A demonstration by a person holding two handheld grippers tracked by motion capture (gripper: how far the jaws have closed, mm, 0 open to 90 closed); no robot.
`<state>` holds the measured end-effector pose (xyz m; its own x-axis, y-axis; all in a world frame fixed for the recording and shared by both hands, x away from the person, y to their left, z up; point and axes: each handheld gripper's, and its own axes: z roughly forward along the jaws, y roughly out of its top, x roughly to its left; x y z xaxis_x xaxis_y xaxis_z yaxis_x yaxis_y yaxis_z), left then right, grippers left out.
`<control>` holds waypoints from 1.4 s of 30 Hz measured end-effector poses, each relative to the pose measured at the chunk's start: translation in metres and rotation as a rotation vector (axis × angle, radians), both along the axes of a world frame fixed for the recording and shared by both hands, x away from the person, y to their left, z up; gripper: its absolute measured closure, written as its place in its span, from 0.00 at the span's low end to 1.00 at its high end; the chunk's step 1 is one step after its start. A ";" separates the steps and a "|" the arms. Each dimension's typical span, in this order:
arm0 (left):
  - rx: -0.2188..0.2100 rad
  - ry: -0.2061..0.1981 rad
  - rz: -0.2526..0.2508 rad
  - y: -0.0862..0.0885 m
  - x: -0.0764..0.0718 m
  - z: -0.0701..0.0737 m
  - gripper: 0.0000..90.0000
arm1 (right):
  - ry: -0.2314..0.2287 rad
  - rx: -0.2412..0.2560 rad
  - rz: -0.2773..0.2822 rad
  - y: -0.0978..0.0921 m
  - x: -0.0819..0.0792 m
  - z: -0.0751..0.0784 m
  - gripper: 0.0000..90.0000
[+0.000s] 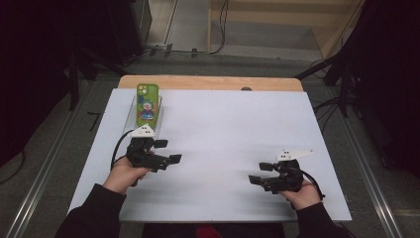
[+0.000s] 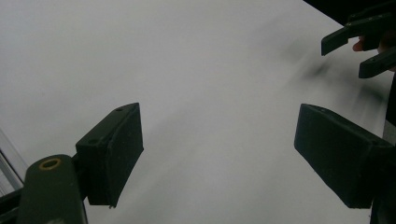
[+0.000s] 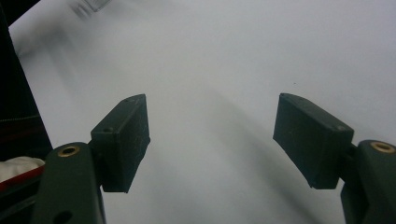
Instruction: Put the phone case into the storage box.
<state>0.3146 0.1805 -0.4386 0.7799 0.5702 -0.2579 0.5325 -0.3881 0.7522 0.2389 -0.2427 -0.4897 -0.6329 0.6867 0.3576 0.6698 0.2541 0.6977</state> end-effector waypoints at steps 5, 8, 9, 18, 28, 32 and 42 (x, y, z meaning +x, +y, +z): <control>0.007 -0.010 -0.007 0.001 -0.008 -0.004 0.19 | -0.003 -0.005 -0.003 0.000 0.000 0.000 0.28; 0.001 -0.019 -0.002 0.003 -0.012 -0.007 0.19 | -0.003 -0.005 -0.004 0.000 0.000 0.000 0.28; -0.001 -0.021 -0.004 0.004 -0.013 -0.008 0.19 | -0.003 -0.005 -0.003 0.000 0.000 0.000 0.28; -0.018 -0.024 -0.018 0.009 -0.028 -0.014 0.19 | 0.003 0.000 -0.007 0.000 0.000 0.000 0.28; -0.006 -0.040 -0.013 0.015 -0.041 -0.018 0.19 | 0.001 -0.002 -0.005 -0.001 0.000 -0.001 0.28; -0.013 -0.043 -0.006 0.018 -0.045 -0.019 0.19 | 0.000 0.001 -0.002 -0.001 0.000 -0.001 0.28; 0.003 -0.039 0.016 0.024 -0.050 -0.024 0.20 | 0.002 0.005 -0.008 -0.001 0.001 -0.002 0.28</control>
<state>0.2645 0.2049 -0.4631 0.7799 0.5837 -0.2259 0.5093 -0.3821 0.7711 0.2395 -0.2441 -0.4920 -0.6266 0.6898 0.3627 0.6735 0.2451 0.6974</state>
